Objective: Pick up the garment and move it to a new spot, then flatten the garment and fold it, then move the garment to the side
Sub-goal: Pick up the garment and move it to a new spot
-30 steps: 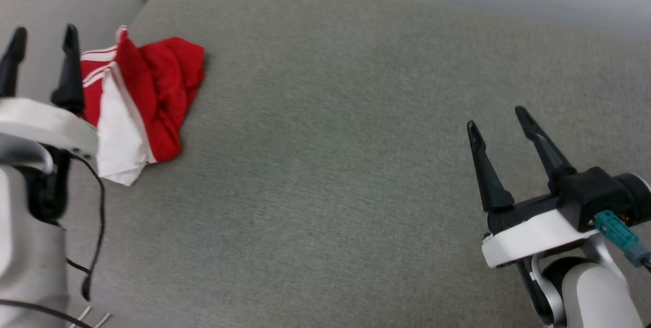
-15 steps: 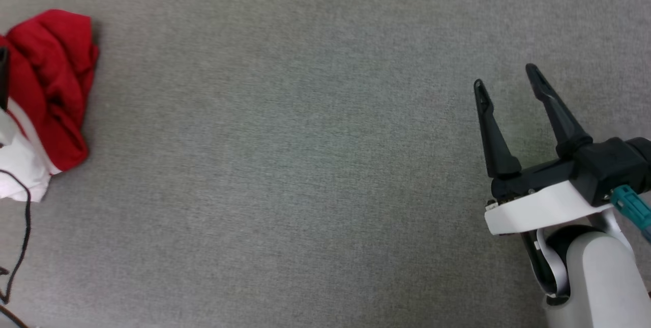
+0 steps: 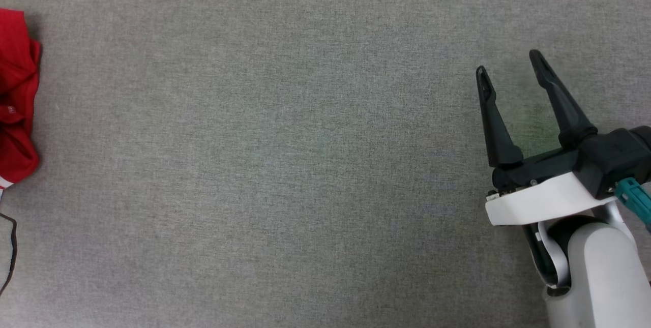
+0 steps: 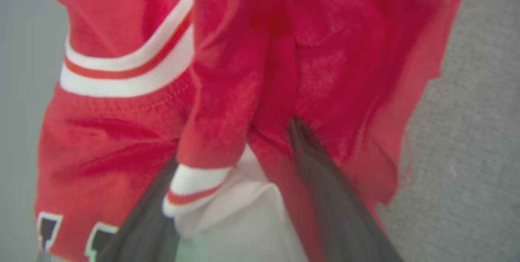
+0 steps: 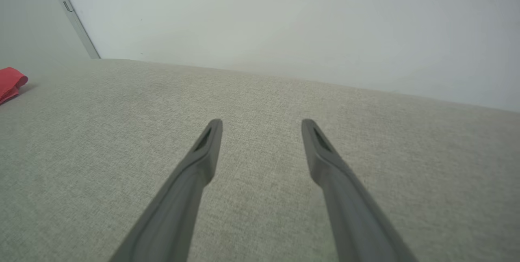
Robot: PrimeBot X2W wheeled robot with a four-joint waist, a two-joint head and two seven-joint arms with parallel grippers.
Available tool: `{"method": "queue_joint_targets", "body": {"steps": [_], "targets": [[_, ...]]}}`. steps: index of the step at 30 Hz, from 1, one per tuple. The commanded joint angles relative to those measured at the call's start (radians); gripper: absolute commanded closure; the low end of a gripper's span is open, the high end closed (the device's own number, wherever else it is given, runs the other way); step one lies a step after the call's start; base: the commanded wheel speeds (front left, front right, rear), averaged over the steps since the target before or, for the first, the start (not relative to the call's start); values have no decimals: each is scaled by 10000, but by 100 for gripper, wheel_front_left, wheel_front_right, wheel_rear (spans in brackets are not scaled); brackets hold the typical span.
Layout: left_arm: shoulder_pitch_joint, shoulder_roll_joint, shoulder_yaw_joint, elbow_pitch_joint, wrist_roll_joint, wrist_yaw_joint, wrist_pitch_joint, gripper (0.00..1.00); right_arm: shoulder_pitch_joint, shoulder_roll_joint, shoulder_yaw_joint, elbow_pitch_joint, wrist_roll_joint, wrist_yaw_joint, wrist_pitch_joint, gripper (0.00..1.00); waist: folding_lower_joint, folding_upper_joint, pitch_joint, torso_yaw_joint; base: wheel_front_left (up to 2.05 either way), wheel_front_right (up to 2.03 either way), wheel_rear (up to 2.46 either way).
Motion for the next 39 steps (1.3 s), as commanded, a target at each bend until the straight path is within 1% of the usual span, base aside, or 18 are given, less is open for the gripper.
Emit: {"method": "queue_joint_targets", "body": {"steps": [1,2,3,4,8,13,19,23,24,29,32,39], "targets": [[160,-180,-185,317,-62,5,199,0,-184,-3,-38,-51,-129,-3,-49,0,-2,0,-12,-16,0,0,0],[180,-213,-256,406,-103,5,309,51,-179,-3,-56,-52,-186,-3,-40,0,-2,0,-22,-21,0,0,0],[182,-241,-316,448,-136,5,335,84,-175,-3,-75,-47,-244,-3,-31,0,-2,0,-47,-14,0,0,0],[163,-281,-364,474,-180,4,347,100,-161,-3,-94,-44,-236,-3,-31,0,-2,0,-82,2,0,0,0],[-91,-192,-389,421,-52,4,-460,100,-47,-4,-151,29,-341,-3,-49,0,-2,0,-351,87,0,0,0],[-434,-165,-269,481,206,229,-2010,100,180,-3,-231,198,-266,-3,-124,0,-2,0,-1025,225,0,0,0],[-623,-287,-359,401,710,409,-4137,100,657,-4,-416,429,-4,-3,-284,0,-2,0,-2152,397,0,0,0],[-772,-477,-586,338,1067,431,-5248,100,1075,-3,-595,510,231,-3,-344,0,-2,0,-2992,503,0,0,0],[-941,-684,-787,223,1307,426,-5898,100,1375,-3,-692,490,428,-3,-328,0,-2,0,-3544,514,0,0,0],[-930,-1140,-1074,-74,1551,482,-6783,100,1873,-3,-752,514,659,-3,-292,0,-2,0,-4365,315,0,0,0],[-817,-1461,-1198,-411,1616,516,-7110,100,2176,-3,-857,446,823,-3,-254,0,-2,0,-4777,107,0,0,0],[-310,-2270,-1618,-1690,1697,653,-7338,100,2730,-1,-903,235,1002,-3,-61,0,-2,0,-5477,-719,0,0,0]]}}
